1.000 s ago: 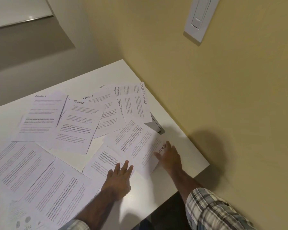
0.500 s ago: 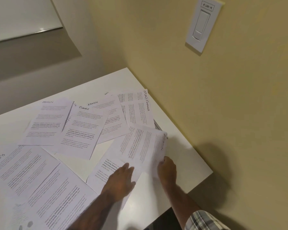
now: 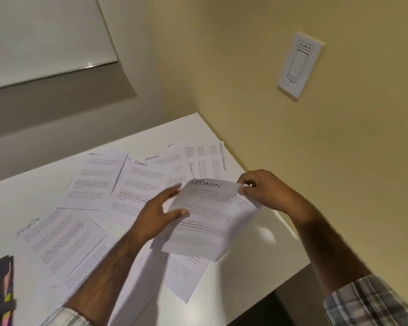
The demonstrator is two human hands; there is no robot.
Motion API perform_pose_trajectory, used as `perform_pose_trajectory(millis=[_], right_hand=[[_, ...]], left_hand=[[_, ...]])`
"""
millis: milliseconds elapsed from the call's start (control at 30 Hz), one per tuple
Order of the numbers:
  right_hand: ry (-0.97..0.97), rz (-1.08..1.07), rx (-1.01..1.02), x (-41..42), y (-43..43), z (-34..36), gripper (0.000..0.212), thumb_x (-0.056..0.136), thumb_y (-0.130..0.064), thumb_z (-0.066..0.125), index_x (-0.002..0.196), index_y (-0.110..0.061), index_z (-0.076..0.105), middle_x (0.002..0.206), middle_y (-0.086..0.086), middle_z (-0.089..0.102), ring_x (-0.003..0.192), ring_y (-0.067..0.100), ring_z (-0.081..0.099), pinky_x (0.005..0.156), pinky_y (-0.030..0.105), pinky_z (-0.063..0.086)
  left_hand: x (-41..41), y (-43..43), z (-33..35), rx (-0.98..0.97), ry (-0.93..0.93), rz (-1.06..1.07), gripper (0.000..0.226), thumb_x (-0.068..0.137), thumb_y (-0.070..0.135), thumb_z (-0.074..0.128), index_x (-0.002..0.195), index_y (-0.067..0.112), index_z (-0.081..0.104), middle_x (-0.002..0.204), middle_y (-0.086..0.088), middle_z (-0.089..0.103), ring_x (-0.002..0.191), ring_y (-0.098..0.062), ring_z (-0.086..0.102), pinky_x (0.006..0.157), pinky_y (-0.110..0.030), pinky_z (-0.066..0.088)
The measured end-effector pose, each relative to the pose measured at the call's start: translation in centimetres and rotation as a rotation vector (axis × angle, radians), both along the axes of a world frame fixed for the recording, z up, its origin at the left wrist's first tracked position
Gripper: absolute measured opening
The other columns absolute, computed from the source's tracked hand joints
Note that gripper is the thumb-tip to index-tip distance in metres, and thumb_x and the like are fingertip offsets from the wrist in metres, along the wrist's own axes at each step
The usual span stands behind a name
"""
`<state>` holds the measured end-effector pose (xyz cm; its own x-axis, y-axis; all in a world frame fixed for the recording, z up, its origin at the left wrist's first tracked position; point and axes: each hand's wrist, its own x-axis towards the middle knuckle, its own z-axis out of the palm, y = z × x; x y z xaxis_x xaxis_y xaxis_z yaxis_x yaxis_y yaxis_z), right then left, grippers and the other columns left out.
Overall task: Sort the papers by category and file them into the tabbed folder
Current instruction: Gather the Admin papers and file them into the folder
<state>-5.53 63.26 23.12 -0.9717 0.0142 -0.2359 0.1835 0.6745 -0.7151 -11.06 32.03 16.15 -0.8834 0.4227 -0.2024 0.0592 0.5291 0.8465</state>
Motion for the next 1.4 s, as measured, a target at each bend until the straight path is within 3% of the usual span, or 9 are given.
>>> perform_pose_trajectory(millis=[100, 233, 400, 533, 700, 867, 1100, 1233, 1400], right_hand=[[-0.01, -0.157, -0.477, 0.3, -1.4, -0.1, 0.006, 0.093, -0.009, 0.068, 0.095, -0.01, 0.073, 0.082, 0.001, 0.075, 0.064, 0.012, 0.069, 0.051, 0.025, 0.051], [-0.084, -0.41, -0.902, 2.3, -5.6, -5.4, 0.009, 0.086, -0.02, 0.076, 0.085, -0.018, 0.067, 0.076, 0.006, 0.06, 0.061, 0.018, 0.053, 0.055, 0.025, 0.049], [-0.428, -0.22, -0.769, 6.8, -13.0, -12.8, 0.033, 0.081, -0.026, 0.078, 0.108, -0.007, 0.076, 0.106, 0.015, 0.077, 0.086, 0.028, 0.074, 0.075, 0.042, 0.058], [-0.345, -0.373, -0.658, 7.0, -16.8, -14.9, 0.008, 0.087, -0.009, 0.074, 0.084, -0.002, 0.074, 0.08, 0.013, 0.074, 0.068, 0.021, 0.063, 0.064, 0.037, 0.05], [-0.17, -0.26, -0.516, 4.5, -19.7, -13.2, 0.034, 0.084, -0.019, 0.076, 0.063, -0.003, 0.055, 0.056, -0.004, 0.058, 0.062, 0.022, 0.05, 0.062, 0.037, 0.04], [-0.087, -0.134, -0.432, 2.4, -22.1, -12.3, 0.022, 0.089, -0.019, 0.072, 0.078, -0.001, 0.068, 0.075, 0.002, 0.074, 0.077, 0.03, 0.064, 0.071, 0.038, 0.047], [-0.136, -0.13, -0.39, 0.9, -23.6, -11.6, 0.019, 0.091, -0.014, 0.069, 0.078, 0.0, 0.067, 0.08, 0.015, 0.071, 0.071, 0.023, 0.057, 0.064, 0.035, 0.041], [-0.1, -0.185, -0.35, 0.3, -22.4, -11.9, 0.022, 0.093, -0.018, 0.068, 0.077, -0.004, 0.067, 0.077, 0.01, 0.073, 0.071, 0.029, 0.061, 0.066, 0.035, 0.042], [-0.154, -0.36, -0.479, 0.2, -20.9, -12.1, 0.024, 0.09, -0.021, 0.075, 0.075, -0.006, 0.064, 0.072, 0.009, 0.066, 0.06, 0.017, 0.054, 0.069, 0.03, 0.04]], left_hand=[[1.7, -1.2, 0.6, 0.127, -0.208, 0.018, 0.032, 0.089, 0.036, 0.076, 0.115, 0.018, 0.075, 0.108, 0.001, 0.079, 0.101, -0.019, 0.076, 0.097, -0.051, 0.057], [5.4, -3.4, 0.3, 0.398, -0.429, 0.264, 0.025, 0.1, 0.017, 0.058, 0.119, 0.006, 0.071, 0.111, -0.013, 0.077, 0.105, -0.032, 0.074, 0.085, -0.038, 0.062], [9.0, -7.3, -3.0, 0.508, -0.591, 0.526, 0.024, 0.103, 0.009, 0.053, 0.121, -0.001, 0.066, 0.114, -0.014, 0.076, 0.103, -0.021, 0.075, 0.077, -0.02, 0.058], [10.3, -10.9, -5.8, 0.446, -0.563, 0.67, 0.022, 0.102, 0.024, 0.061, 0.108, 0.007, 0.074, 0.099, -0.007, 0.079, 0.087, -0.018, 0.073, 0.073, -0.022, 0.052], [11.1, -15.2, -7.1, 0.392, -0.517, 0.809, 0.048, 0.077, 0.057, 0.073, 0.089, 0.011, 0.067, 0.078, -0.014, 0.058, 0.067, -0.021, 0.046, 0.057, -0.027, 0.033], [11.4, -18.0, -8.8, 0.394, -0.439, 0.901, 0.056, 0.074, 0.069, 0.07, 0.084, 0.015, 0.064, 0.077, -0.015, 0.063, 0.07, -0.023, 0.053, 0.063, -0.032, 0.04], [11.6, -19.9, -8.7, 0.312, -0.41, 1.01, 0.038, 0.099, 0.031, 0.062, 0.076, 0.001, 0.066, 0.068, -0.014, 0.064, 0.052, -0.019, 0.055, 0.052, -0.025, 0.045], [13.2, -21.8, -11.6, -0.175, -0.353, 1.071, 0.024, 0.095, 0.032, 0.066, 0.104, 0.01, 0.068, 0.105, -0.006, 0.067, 0.097, -0.023, 0.066, 0.08, -0.03, 0.053], [15.4, -21.4, -14.8, -0.586, -0.485, 1.028, 0.089, 0.074, 0.069, 0.072, 0.139, 0.016, 0.041, 0.135, -0.009, 0.049, 0.126, -0.031, 0.051, 0.098, -0.048, 0.049]])
